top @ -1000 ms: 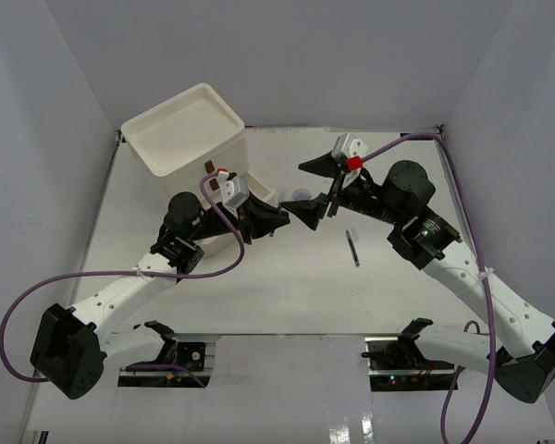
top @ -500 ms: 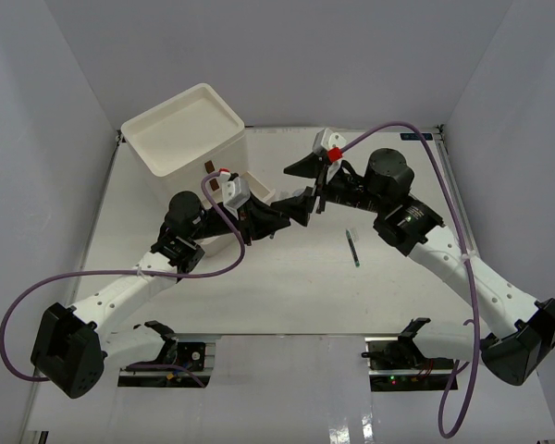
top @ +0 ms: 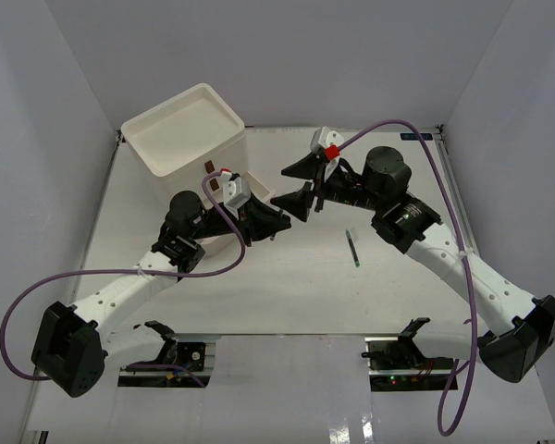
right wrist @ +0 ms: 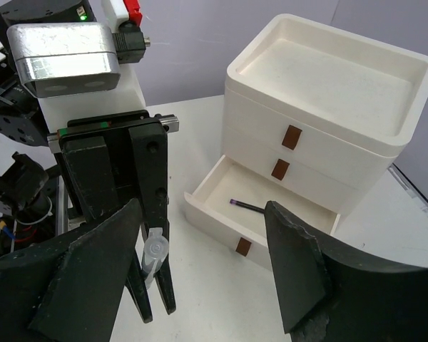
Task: Sort the stationery into containers
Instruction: Close the pen cap on the pen.
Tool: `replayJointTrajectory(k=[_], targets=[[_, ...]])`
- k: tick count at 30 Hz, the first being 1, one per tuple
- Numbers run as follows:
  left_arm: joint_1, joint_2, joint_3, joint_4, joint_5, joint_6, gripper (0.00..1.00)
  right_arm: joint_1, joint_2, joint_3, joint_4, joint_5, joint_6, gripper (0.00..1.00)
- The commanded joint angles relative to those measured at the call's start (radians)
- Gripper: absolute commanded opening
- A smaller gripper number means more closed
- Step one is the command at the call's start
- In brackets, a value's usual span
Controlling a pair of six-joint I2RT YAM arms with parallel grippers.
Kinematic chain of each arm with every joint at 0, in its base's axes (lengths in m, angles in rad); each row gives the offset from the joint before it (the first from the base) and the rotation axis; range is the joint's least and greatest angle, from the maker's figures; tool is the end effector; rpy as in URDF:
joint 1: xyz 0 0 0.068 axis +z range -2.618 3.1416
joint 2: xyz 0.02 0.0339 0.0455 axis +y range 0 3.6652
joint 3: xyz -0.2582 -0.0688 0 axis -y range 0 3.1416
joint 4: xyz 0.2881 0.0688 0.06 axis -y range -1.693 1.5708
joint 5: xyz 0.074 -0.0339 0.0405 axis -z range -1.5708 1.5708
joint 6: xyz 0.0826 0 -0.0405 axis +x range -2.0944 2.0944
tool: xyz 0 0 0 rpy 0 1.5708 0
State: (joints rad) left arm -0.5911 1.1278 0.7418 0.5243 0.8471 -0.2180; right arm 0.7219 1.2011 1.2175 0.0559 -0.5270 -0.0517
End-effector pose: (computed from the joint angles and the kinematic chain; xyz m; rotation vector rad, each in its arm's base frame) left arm 0.2364 -0.2332 0.3116 0.9940 1.2691 -1.2405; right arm 0.2418 0.2683 0.4295 -0.9808 1.2403 0.9238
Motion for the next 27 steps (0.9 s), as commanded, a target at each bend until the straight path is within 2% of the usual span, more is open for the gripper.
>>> replayJointTrajectory(k=[1, 7, 8, 17, 20, 27], targets=[[0.001, 0.0, 0.033, 0.022, 0.027, -0.006, 0.18, -0.003, 0.0, 0.036, 0.038, -0.01, 0.007, 0.75], [0.001, 0.006, 0.034, 0.025, 0.035, -0.012, 0.18, -0.003, -0.002, 0.027, 0.045, -0.014, 0.012, 0.65], [0.001, 0.006, 0.034, 0.025, 0.035, -0.012, 0.18, -0.003, -0.003, 0.027, 0.045, -0.014, 0.012, 0.59], [0.001, -0.002, 0.031, 0.042, 0.036, -0.029, 0.18, -0.002, -0.006, -0.009, 0.05, -0.025, 0.023, 0.37], [0.001, -0.002, 0.033, 0.045, 0.035, -0.041, 0.18, -0.003, -0.006, -0.022, 0.048, -0.036, 0.024, 0.33], [0.001, -0.002, 0.05, 0.028, 0.033, -0.061, 0.18, 0.013, 0.006, -0.041, 0.007, -0.028, -0.005, 0.3]])
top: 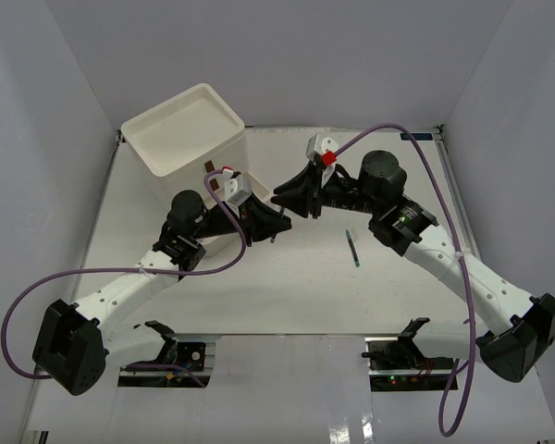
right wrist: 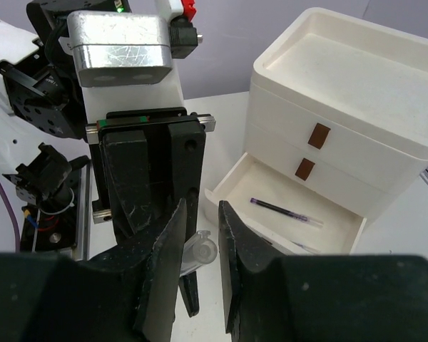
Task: Sort the stationery into containers
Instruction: Close the pen cap on the pen.
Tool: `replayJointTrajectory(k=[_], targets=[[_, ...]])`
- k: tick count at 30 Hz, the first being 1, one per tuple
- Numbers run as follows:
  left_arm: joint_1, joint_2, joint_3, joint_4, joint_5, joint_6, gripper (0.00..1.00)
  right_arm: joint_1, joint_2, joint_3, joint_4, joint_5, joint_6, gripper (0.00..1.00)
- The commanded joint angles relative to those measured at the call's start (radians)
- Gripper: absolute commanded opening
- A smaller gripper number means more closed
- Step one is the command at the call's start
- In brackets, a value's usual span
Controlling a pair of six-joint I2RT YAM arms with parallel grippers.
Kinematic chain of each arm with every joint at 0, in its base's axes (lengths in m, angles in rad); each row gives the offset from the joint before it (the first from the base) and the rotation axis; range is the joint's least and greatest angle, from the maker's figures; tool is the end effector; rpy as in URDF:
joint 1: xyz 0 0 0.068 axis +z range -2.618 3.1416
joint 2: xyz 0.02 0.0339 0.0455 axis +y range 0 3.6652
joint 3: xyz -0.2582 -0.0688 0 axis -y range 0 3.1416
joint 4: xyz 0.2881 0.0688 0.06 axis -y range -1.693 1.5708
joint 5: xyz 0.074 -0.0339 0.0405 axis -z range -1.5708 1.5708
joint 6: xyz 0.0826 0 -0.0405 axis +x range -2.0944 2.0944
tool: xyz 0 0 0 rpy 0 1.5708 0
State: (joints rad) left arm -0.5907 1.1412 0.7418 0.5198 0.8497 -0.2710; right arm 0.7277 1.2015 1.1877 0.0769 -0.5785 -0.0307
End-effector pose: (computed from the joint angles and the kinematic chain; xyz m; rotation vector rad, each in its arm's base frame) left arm 0.2385 -0.2347 0.3069 0.9669 1.3210 -1.2864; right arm 0.2377 0.2722 0.4193 -1.0149 1.2394 0.9826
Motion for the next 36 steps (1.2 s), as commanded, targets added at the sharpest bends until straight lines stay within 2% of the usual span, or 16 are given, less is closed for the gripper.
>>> replayJointTrajectory(k=[1, 7, 12, 26, 36], targets=[[0.0, -0.015, 0.05, 0.034, 0.031, -0.008, 0.18, 0.01, 0.007, -0.013, -0.028, 0.029, -0.032, 0.3], [0.006, -0.032, 0.042, 0.062, 0.034, -0.037, 0.16, 0.015, 0.009, -0.053, -0.029, 0.043, -0.031, 0.22], [0.009, -0.029, 0.041, 0.072, 0.04, -0.046, 0.15, 0.016, 0.006, -0.082, -0.008, 0.043, -0.014, 0.08], [0.035, -0.058, 0.025, 0.151, 0.061, -0.103, 0.12, 0.035, 0.035, -0.103, -0.054, 0.045, -0.012, 0.08], [0.066, -0.09, 0.019, 0.196, 0.055, -0.123, 0.09, 0.055, 0.084, -0.097, -0.147, 0.034, -0.026, 0.08]])
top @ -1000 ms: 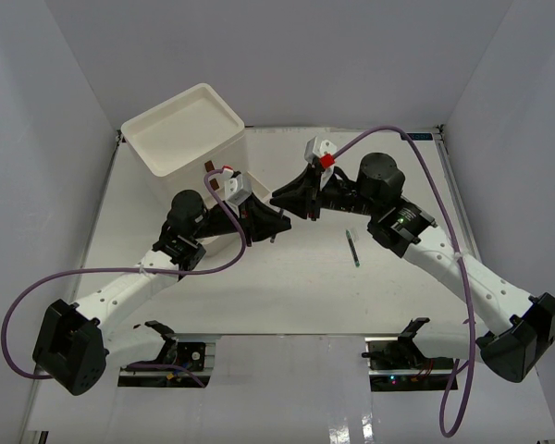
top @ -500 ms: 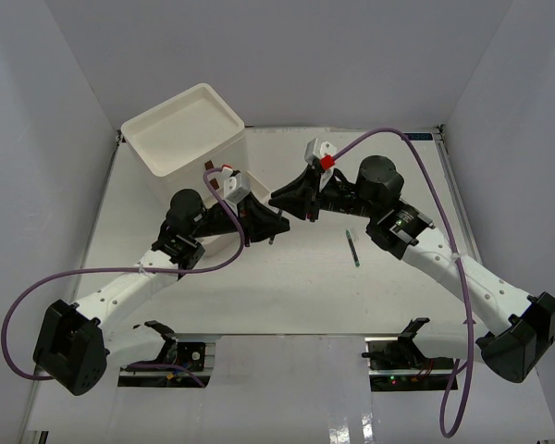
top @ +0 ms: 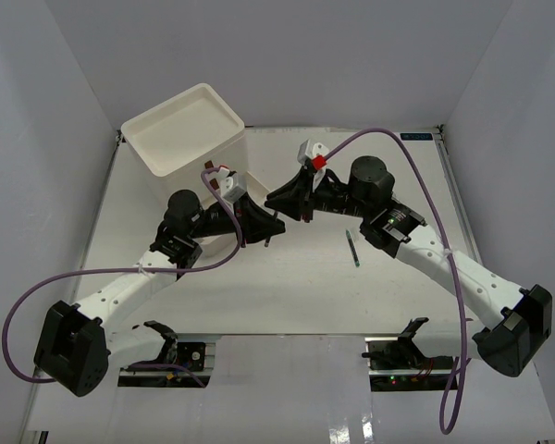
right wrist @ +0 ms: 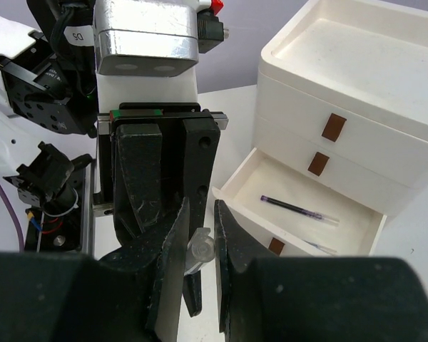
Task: Sort the stationery into containers
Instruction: Close the pen cap on the pen.
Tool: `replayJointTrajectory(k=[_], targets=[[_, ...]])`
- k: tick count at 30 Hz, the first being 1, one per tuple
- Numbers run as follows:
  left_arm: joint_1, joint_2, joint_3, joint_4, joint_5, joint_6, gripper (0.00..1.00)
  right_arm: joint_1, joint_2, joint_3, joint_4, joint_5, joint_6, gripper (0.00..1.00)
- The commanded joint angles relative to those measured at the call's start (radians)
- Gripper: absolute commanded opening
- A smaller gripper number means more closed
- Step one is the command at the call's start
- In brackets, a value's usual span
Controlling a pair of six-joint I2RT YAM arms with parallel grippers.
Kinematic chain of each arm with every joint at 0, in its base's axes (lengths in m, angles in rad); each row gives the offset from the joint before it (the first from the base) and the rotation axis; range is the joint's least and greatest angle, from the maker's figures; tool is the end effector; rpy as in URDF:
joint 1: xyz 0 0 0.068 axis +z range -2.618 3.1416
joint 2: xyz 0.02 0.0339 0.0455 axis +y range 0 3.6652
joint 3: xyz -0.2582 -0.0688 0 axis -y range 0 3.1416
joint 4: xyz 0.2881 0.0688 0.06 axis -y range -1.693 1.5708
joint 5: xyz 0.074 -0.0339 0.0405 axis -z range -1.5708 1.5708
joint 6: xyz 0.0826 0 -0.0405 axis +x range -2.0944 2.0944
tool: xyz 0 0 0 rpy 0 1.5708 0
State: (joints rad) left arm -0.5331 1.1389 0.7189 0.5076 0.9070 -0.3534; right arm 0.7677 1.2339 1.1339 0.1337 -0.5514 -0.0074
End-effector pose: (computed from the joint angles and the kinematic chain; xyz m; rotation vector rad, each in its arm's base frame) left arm 0.2459 -0.2206 0.2962 0.9212 1.4097 -1.3506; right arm 0.2373 0.2892 0.3930 -1.0177 1.2787 1.0140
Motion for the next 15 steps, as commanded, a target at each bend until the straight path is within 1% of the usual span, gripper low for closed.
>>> replayJointTrajectory(k=[1, 6, 15], targets=[[0.015, -0.091, 0.039, 0.218, -0.002, -0.053, 0.09, 0.016, 0.052, -0.046, -0.204, 0.007, -0.049, 0.08], [0.042, -0.099, 0.022, 0.282, -0.002, -0.094, 0.08, 0.025, 0.055, -0.069, -0.197, 0.01, -0.045, 0.08], [0.064, -0.12, 0.019, 0.336, -0.008, -0.136, 0.06, 0.044, 0.078, -0.103, -0.19, 0.011, -0.036, 0.08]])
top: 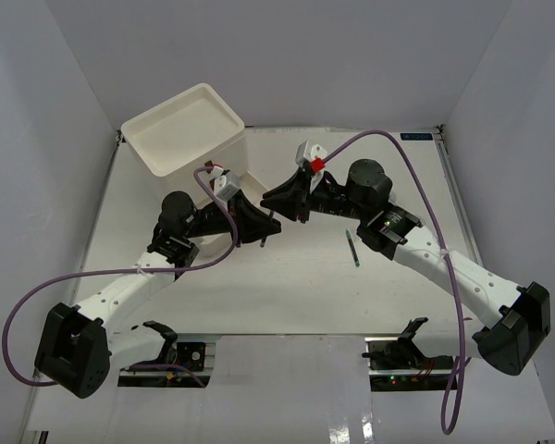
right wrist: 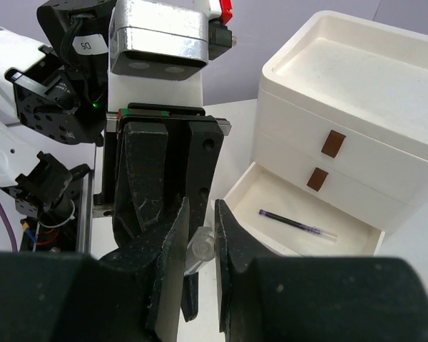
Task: Sort the stationery into containers
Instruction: Close the pen cap on the pen.
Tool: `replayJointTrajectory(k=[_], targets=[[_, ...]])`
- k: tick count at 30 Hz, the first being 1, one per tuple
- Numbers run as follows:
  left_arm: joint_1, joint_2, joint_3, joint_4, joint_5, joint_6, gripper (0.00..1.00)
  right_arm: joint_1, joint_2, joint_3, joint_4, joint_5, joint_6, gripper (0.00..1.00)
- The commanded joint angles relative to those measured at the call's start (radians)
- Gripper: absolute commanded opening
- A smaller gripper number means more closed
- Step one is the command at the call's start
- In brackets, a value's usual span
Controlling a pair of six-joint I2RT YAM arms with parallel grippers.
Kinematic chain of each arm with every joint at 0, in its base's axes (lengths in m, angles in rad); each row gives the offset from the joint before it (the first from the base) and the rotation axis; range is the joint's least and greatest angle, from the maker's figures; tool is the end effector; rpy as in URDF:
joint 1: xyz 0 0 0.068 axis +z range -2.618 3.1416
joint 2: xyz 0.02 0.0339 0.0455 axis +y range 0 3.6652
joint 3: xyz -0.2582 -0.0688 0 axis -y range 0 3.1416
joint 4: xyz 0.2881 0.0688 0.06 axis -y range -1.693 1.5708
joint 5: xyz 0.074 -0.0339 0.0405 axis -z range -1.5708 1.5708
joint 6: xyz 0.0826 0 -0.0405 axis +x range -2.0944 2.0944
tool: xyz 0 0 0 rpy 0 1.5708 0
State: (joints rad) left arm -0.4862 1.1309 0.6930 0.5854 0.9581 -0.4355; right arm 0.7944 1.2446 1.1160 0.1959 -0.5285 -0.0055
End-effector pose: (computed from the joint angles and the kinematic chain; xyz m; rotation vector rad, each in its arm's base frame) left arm 0.2483 -0.2077 0.2971 0.8919 1.3993 -1.3943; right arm 0.2335 0.2972 0.3904 -1.0097 1.2444 1.0173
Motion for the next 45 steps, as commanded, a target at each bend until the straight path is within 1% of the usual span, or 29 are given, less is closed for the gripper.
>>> replayJointTrajectory(k=[1, 13, 24, 30, 34, 39, 41, 45], targets=[[0.017, -0.114, 0.045, 0.26, -0.062, -0.055, 0.06, 0.023, 0.07, -0.087, -0.25, -0.014, -0.036, 0.08], [0.024, -0.099, 0.08, 0.264, -0.084, -0.046, 0.05, 0.048, 0.099, -0.076, -0.294, -0.011, -0.04, 0.08], [0.024, -0.092, 0.146, 0.192, -0.107, 0.018, 0.04, 0.051, 0.124, -0.053, -0.417, -0.01, -0.077, 0.08], [0.024, -0.092, 0.178, 0.186, -0.125, 0.029, 0.02, 0.051, 0.11, -0.079, -0.427, -0.019, -0.094, 0.08], [0.024, -0.082, 0.21, 0.139, -0.111, 0.058, 0.01, 0.051, 0.105, -0.061, -0.495, -0.004, -0.132, 0.08], [0.024, -0.071, 0.2, 0.117, -0.055, 0.057, 0.01, 0.049, 0.092, -0.056, -0.507, -0.011, -0.152, 0.08], [0.024, -0.082, 0.172, 0.132, -0.053, 0.049, 0.02, 0.051, 0.108, -0.042, -0.521, -0.024, -0.162, 0.08], [0.024, -0.083, 0.171, 0.155, -0.061, 0.032, 0.01, 0.052, 0.141, -0.053, -0.512, -0.077, -0.162, 0.08]])
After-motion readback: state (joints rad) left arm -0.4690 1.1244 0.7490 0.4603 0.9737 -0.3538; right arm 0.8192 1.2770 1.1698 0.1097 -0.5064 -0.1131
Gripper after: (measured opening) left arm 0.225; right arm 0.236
